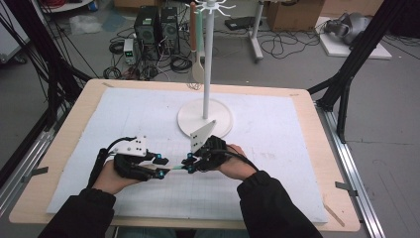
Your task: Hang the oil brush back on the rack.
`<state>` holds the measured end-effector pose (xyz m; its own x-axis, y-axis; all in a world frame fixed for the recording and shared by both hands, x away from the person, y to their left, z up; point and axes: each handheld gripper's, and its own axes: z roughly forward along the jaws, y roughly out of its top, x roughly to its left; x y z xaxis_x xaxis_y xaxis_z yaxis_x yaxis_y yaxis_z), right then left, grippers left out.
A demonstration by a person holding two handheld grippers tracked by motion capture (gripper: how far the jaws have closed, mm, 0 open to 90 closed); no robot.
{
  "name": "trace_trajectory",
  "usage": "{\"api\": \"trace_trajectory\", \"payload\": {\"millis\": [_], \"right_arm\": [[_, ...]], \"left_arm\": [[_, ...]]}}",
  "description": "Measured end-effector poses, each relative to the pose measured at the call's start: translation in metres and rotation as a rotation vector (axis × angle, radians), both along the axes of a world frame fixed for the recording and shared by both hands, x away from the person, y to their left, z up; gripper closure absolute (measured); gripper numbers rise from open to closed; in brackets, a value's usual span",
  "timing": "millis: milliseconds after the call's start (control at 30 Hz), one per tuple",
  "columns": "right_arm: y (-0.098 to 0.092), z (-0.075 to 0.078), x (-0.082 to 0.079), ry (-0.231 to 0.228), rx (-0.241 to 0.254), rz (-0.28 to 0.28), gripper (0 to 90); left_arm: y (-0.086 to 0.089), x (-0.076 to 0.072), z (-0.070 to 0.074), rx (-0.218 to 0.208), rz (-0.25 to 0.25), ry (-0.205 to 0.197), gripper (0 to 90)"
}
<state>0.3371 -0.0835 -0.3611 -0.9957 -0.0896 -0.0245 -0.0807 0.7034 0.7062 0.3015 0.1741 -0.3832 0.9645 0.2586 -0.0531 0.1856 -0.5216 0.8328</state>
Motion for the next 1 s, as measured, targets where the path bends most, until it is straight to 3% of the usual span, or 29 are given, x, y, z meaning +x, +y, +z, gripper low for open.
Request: {"api": "trace_trajectory", "payload": {"millis": [267,633,1000], "right_arm": [[0.005,0.001,-0.001,0.0,-0.005,0.013,79.0],[0.007,-0.002,-0.001,0.012,0.011,0.017,77.9],[-0.006,-0.01,0.003,0.074,0.039,-0.021,67.6]], "left_arm": [[-0.001,0.001,-0.002,0.031,-0.03,0.011,73.3],[-0.001,0.0,-0.003,0.029,-0.065,0.031,81.0],[0.003,-0.001,-0.003,0.027,-0.06,0.031,81.4]]}}
